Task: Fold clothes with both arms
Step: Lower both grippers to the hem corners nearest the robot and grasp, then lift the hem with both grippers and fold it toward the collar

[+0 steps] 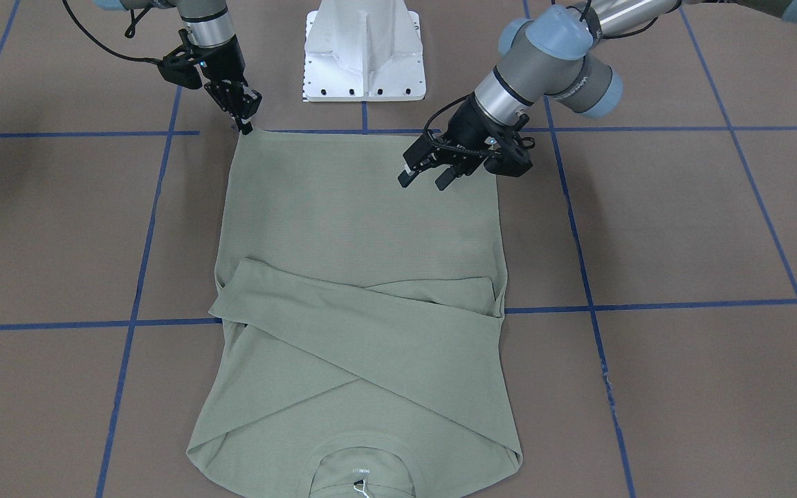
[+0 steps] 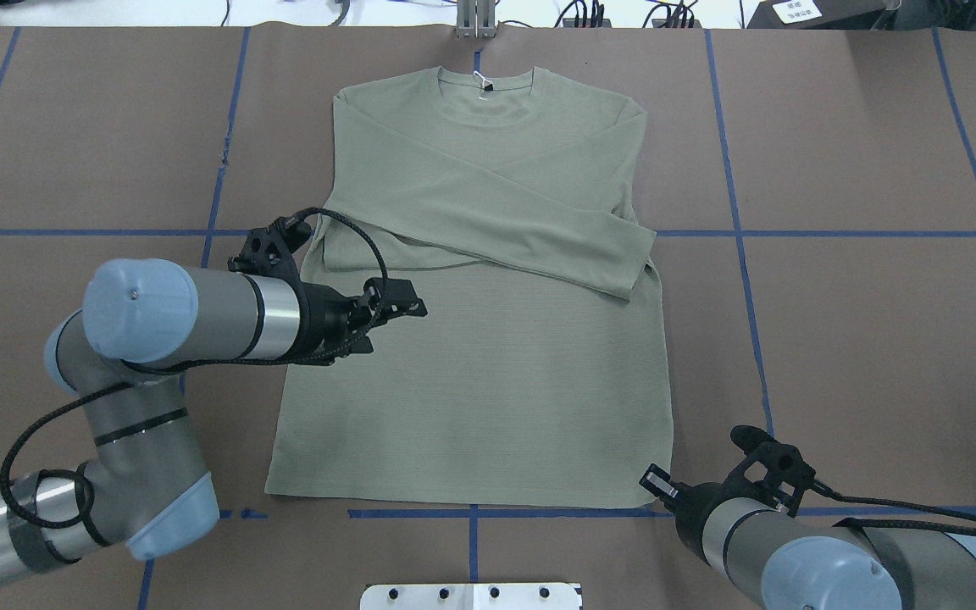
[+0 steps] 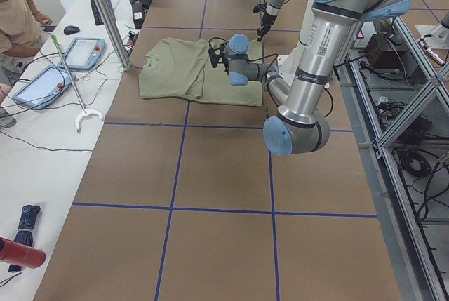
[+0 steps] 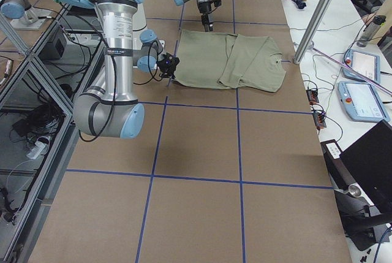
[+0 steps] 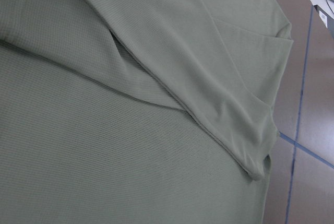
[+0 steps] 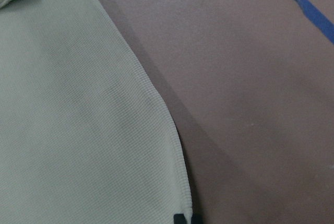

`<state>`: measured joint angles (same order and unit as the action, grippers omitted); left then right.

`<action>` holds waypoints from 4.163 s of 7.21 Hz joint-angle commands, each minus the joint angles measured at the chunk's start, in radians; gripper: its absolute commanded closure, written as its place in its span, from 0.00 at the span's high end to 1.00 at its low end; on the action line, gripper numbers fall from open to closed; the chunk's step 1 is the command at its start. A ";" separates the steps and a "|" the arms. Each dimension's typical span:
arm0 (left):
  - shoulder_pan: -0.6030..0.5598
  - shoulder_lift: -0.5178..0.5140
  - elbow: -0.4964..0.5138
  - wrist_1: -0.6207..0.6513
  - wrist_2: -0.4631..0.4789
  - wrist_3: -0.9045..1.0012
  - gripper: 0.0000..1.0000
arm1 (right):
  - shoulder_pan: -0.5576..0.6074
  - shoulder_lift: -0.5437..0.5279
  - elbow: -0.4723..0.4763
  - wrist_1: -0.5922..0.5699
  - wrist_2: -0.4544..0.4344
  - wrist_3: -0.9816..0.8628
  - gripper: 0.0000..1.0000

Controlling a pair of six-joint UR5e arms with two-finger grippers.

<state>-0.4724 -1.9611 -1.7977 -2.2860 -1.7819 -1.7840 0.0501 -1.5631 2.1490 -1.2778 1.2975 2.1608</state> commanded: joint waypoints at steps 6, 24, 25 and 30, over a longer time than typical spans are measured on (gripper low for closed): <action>0.217 0.280 -0.215 0.387 0.147 -0.006 0.85 | 0.004 0.008 0.006 0.000 -0.001 -0.004 0.00; 0.167 0.261 -0.484 0.427 0.121 -0.033 0.00 | 0.150 -0.092 0.247 -0.038 0.082 -0.054 0.00; 0.079 0.213 -0.413 0.427 0.119 0.066 0.00 | 0.221 0.038 0.209 -0.126 0.082 -0.175 0.00; -0.265 -0.048 0.066 0.293 0.117 0.307 0.00 | 0.684 0.502 -0.407 -0.229 0.335 -0.517 0.00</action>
<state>-0.6772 -1.9567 -1.8576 -1.9138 -1.6658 -1.4991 0.6335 -1.1455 1.8904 -1.5113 1.5484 1.7226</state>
